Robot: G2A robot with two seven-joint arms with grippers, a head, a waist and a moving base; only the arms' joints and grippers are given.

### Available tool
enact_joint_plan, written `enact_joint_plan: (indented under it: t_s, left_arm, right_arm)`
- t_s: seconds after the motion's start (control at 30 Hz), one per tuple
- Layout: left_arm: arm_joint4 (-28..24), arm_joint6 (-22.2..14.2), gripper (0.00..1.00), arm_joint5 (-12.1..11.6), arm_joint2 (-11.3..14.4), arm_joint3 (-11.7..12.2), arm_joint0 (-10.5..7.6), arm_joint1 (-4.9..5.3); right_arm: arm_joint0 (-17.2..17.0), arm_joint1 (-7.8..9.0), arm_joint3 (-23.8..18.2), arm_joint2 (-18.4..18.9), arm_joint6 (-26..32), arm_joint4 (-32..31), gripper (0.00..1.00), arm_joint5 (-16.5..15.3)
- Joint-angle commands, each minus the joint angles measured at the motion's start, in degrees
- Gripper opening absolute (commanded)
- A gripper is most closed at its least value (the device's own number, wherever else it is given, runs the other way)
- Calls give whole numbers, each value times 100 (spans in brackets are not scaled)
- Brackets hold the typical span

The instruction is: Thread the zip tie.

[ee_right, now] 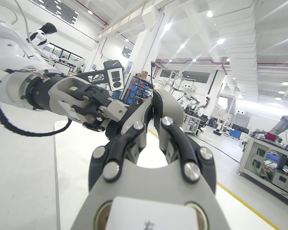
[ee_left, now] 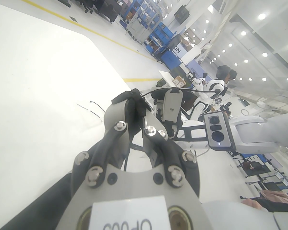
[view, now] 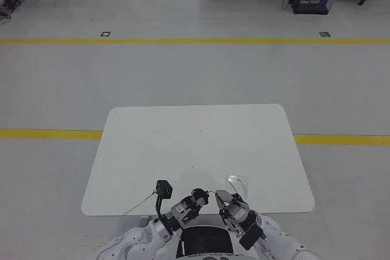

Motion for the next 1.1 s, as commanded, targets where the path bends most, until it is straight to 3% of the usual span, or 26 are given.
enact_joint_plan:
  t_s: [0.0,1.07]
  left_arm:
    - [0,0,0,0,0,0,0,0]
    - [0,0,0,0,0,0,0,0]
  right_arm:
    - [3,-5,7,3,0,0,0,-6]
    - [51,-89,115,-8,0,0,0,-47]
